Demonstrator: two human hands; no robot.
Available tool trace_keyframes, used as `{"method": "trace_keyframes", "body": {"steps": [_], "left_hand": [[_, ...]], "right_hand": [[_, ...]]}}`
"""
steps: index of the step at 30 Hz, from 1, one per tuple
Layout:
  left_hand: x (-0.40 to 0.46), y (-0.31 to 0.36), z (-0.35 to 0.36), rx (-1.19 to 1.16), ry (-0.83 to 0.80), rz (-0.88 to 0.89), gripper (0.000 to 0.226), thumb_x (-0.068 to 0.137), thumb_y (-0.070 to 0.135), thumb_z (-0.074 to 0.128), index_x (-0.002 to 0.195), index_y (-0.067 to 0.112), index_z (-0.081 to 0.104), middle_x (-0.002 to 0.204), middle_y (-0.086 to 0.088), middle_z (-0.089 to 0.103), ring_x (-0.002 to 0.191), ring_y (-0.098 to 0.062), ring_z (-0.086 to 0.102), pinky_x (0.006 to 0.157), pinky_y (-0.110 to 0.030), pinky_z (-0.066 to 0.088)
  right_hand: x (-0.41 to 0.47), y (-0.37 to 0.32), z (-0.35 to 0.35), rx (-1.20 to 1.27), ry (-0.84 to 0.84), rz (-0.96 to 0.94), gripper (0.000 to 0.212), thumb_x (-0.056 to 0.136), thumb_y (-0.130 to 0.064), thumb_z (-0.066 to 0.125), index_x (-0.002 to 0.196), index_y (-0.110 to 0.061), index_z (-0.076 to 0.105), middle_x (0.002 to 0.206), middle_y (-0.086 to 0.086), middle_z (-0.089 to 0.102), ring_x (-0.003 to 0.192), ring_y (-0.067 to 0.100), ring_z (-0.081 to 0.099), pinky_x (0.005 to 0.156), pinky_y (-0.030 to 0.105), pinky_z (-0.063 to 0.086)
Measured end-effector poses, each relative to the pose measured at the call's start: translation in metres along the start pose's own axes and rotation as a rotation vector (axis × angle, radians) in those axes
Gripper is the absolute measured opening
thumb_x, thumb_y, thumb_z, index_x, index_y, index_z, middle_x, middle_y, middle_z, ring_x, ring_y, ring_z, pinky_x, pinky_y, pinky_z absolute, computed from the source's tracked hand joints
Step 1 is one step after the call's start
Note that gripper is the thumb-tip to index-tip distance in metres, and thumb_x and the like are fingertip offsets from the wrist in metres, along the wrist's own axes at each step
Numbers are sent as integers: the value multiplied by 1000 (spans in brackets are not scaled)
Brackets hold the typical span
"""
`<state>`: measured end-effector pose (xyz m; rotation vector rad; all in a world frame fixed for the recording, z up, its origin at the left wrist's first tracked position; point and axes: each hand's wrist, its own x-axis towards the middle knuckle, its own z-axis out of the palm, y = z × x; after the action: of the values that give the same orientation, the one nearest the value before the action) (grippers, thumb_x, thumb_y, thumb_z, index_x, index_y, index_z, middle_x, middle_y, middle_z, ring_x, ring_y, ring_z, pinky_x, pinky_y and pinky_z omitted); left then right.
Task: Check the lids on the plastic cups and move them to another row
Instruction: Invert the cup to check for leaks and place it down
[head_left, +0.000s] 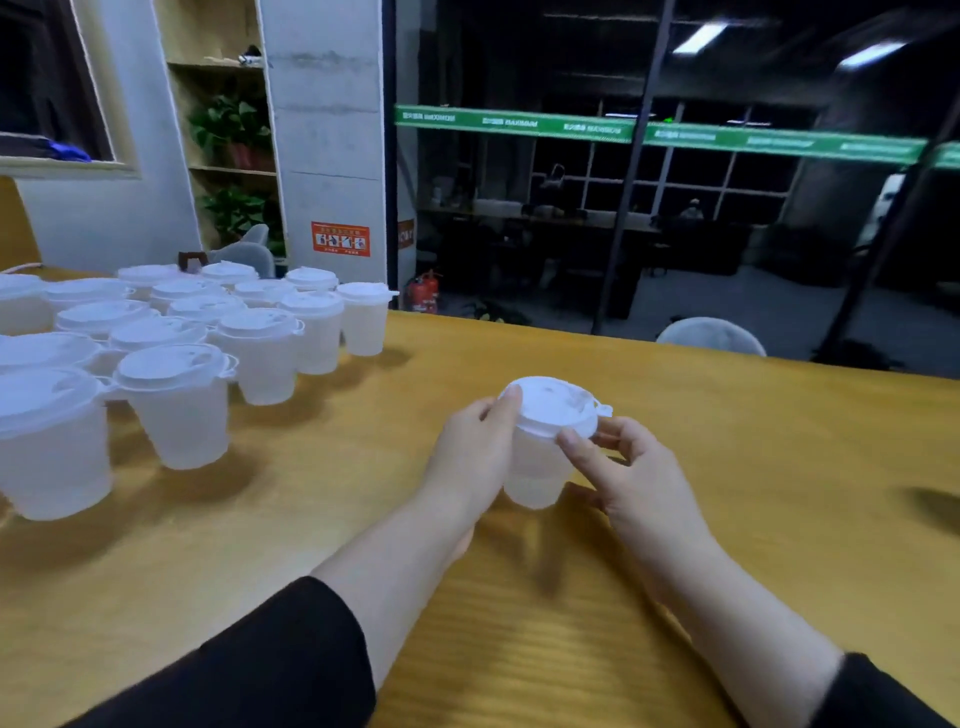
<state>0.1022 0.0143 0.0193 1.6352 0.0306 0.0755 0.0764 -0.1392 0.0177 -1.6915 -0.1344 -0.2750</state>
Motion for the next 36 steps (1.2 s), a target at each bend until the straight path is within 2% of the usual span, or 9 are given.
{"method": "trace_keyframes", "body": {"steps": [2, 5, 9, 12, 15, 22, 26, 28, 36], "left_hand": [[15, -1, 17, -13, -35, -19, 48, 98, 65, 45, 119, 30, 70, 114, 8, 75, 111, -17, 67, 103, -48, 53], [31, -8, 24, -47, -60, 28, 50, 103, 62, 43, 117, 25, 73, 111, 7, 78, 111, -18, 70, 104, -50, 53], [39, -14, 19, -75, -44, 153, 60, 97, 75, 39, 133, 32, 63, 129, 10, 71, 121, -11, 65, 108, -47, 51], [38, -14, 20, -66, -72, 266, 57, 90, 76, 42, 131, 41, 61, 128, 15, 69, 124, -6, 62, 110, -42, 48], [35, -14, 24, -27, -122, 304, 48, 92, 66, 46, 127, 39, 63, 121, 17, 72, 117, -3, 65, 106, -36, 51], [35, -12, 24, -13, -201, 282, 36, 95, 53, 48, 122, 39, 66, 116, 10, 74, 111, -11, 67, 108, -45, 50], [32, -11, 24, 8, -278, 284, 34, 97, 49, 45, 120, 38, 67, 114, 8, 75, 109, -12, 69, 105, -44, 50], [31, -10, 24, 14, -293, 289, 33, 97, 49, 46, 120, 38, 67, 117, 6, 75, 111, -15, 68, 105, -46, 50], [31, -10, 22, 19, -319, 293, 37, 96, 51, 47, 125, 35, 65, 118, 4, 74, 113, -18, 68, 104, -48, 52]], "right_hand": [[11, 14, -22, -38, -3, 0, 53, 72, -61, 84, 111, -27, 72, 106, -10, 74, 101, 11, 72, 94, 50, 58], [22, 24, -49, -134, -94, -6, 35, 79, -53, 75, 102, -26, 75, 99, -12, 77, 97, 12, 72, 90, 31, 58], [41, 29, -73, -233, -50, -175, 39, 83, -70, 68, 89, -32, 68, 86, 0, 74, 88, 26, 70, 88, 49, 58], [49, 29, -79, -313, -97, -375, 16, 90, -47, 71, 101, -38, 62, 91, -12, 69, 88, 7, 68, 79, 19, 53], [53, 33, -77, -401, -143, -535, 20, 91, -25, 67, 106, -36, 63, 99, -18, 66, 92, 1, 66, 82, 7, 48], [52, 26, -77, -443, -27, -694, 12, 99, -26, 58, 102, -30, 69, 94, -11, 68, 95, 3, 64, 81, 6, 43], [47, 18, -76, -449, 40, -727, 14, 101, -23, 59, 99, -19, 73, 98, -9, 68, 97, 4, 62, 82, 9, 42], [44, 14, -74, -427, 58, -719, 10, 99, -21, 63, 98, -22, 73, 98, -5, 67, 97, 4, 61, 82, 9, 43], [38, 9, -75, -510, -63, -646, 8, 97, -26, 69, 97, -27, 77, 101, -9, 61, 99, 9, 60, 82, 13, 44]]}}
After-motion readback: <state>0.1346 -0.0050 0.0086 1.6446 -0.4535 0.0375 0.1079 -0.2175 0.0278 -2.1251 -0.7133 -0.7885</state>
